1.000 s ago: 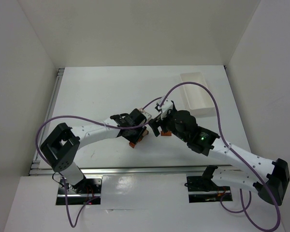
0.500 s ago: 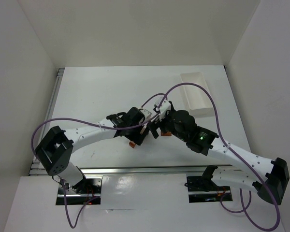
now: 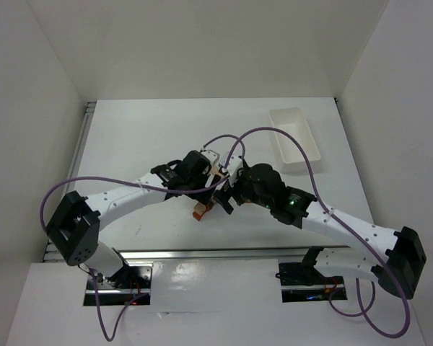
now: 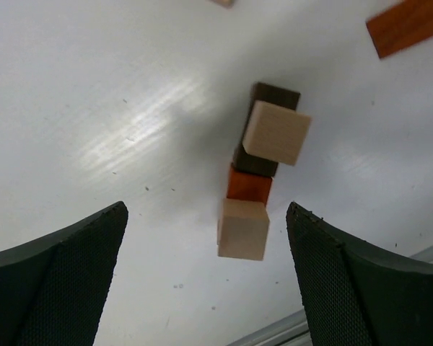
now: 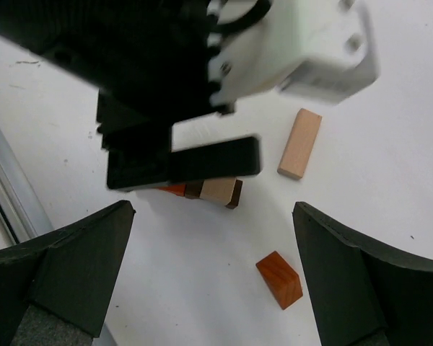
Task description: Build the wood block tower
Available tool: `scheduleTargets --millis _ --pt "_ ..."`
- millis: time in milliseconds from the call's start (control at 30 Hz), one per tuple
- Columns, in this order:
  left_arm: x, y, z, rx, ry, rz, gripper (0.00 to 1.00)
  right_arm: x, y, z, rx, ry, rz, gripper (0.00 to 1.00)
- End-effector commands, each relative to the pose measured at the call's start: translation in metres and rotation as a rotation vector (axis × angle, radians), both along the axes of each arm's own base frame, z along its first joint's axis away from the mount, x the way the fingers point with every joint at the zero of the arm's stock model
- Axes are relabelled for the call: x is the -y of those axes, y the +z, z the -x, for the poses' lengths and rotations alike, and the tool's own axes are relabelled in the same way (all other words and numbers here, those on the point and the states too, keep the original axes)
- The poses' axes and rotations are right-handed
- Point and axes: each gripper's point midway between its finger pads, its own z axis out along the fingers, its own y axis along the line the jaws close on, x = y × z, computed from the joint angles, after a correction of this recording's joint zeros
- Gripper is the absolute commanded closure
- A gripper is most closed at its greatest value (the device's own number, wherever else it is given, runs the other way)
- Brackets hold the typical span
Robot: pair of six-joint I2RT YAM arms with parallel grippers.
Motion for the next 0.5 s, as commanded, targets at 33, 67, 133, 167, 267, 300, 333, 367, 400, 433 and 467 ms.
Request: scheduleTargets --millis 33,67,133,167,267,300,333,367,400,433,467 --pt "0.012 0.059 -0.03 0.143 0.029 0.125 0.05 -0.012 0.004 0.004 -0.019 0.063 -0.003 0.0" --pt "0.012 0.064 -0.029 0.151 0.014 0.134 0.05 -0.011 0.004 0.002 -0.014 0.049 0.0 0.0" --pt "0.013 0.072 -0.03 0.171 0.014 0.153 0.07 -0.013 0.002 -0.001 -0.028 0.033 0.004 0.0" --pt "0.013 0.075 -0.027 0.178 0.007 0.17 0.07 -0.012 0.006 -0.004 -0.018 0.021 0.0 0.0" --pt "0.009 0.081 -0.026 0.197 0.016 0.175 0.07 -0.01 0.008 -0.009 -0.003 -0.005 -0.002 0.0" --pt "0.008 0.089 -0.025 0.214 0.016 0.19 0.07 -0.008 0.008 -0.011 0.003 -0.022 0.002 0.0" --pt "0.006 0.09 -0.023 0.217 0.016 0.194 0.07 -0.008 0.005 -0.013 -0.006 -0.039 0.007 0.0" --pt "0.004 0.09 -0.021 0.218 0.016 0.195 0.07 -0.006 0.012 -0.019 0.015 -0.068 -0.001 0.0" --pt "0.0 0.095 -0.022 0.237 0.029 0.194 0.07 -0.007 0.014 -0.019 0.011 -0.074 -0.017 0.0" --pt "-0.004 0.1 -0.023 0.253 0.04 0.207 0.05 -0.006 0.02 -0.018 0.021 -0.074 -0.031 0.0" --pt "-0.006 0.1 -0.024 0.256 0.055 0.206 0.05 -0.01 0.031 -0.015 0.033 -0.048 -0.062 0.0"
